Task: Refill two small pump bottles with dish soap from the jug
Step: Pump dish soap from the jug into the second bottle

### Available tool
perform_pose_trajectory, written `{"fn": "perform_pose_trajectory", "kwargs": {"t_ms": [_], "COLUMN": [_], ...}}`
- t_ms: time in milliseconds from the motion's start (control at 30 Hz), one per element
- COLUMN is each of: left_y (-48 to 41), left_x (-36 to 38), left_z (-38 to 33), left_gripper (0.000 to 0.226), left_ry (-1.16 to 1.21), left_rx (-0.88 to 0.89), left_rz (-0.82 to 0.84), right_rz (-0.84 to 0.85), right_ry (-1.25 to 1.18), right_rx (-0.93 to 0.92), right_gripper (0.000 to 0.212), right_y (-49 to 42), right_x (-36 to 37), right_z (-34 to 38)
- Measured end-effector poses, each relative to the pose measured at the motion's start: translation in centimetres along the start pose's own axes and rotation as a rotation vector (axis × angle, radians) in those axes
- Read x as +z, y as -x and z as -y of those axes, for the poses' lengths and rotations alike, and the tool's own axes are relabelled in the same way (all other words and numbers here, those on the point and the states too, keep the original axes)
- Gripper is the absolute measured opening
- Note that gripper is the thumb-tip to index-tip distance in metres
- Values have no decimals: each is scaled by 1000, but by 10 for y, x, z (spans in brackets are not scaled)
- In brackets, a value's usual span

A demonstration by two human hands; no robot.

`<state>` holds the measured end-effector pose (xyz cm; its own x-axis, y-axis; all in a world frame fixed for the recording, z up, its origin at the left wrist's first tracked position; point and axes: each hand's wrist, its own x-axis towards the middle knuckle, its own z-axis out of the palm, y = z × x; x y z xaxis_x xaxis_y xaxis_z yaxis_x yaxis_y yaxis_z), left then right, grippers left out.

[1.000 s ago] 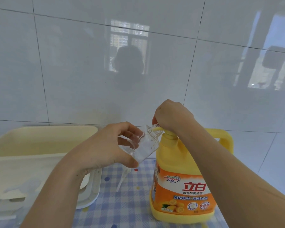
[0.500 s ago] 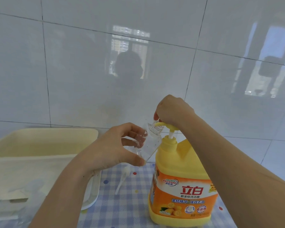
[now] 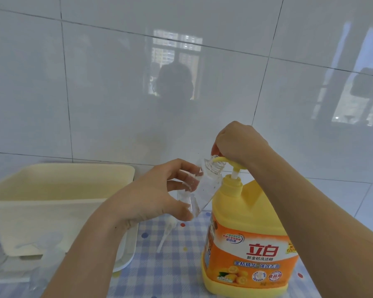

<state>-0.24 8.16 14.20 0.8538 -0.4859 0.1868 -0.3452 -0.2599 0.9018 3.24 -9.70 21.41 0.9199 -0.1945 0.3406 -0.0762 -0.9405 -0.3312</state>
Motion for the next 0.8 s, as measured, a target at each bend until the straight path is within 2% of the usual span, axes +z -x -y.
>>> {"fn": "perform_pose_trajectory", "kwargs": {"t_ms": [167,300,700,800], "left_y": [-1,-1,0,0], "left_x": [-2,-5,0,4], "left_z": [6,9,4,1], "left_gripper": [66,67,66,67], "left_ry": [-48,-63,-30,58], "left_rx": [-20,-46,-77,-82], "left_rz": [6,16,20,39], "right_rz": [31,52,13,-52], "right_ry": [-32,-5,-1,-43], "right_rx": [10,28,12,7], "right_gripper": [33,18,19,32], "right_y": [8,14,10,10], "right_x": [9,14,11,-4], "right_z": [-1,-1,0,7]}}
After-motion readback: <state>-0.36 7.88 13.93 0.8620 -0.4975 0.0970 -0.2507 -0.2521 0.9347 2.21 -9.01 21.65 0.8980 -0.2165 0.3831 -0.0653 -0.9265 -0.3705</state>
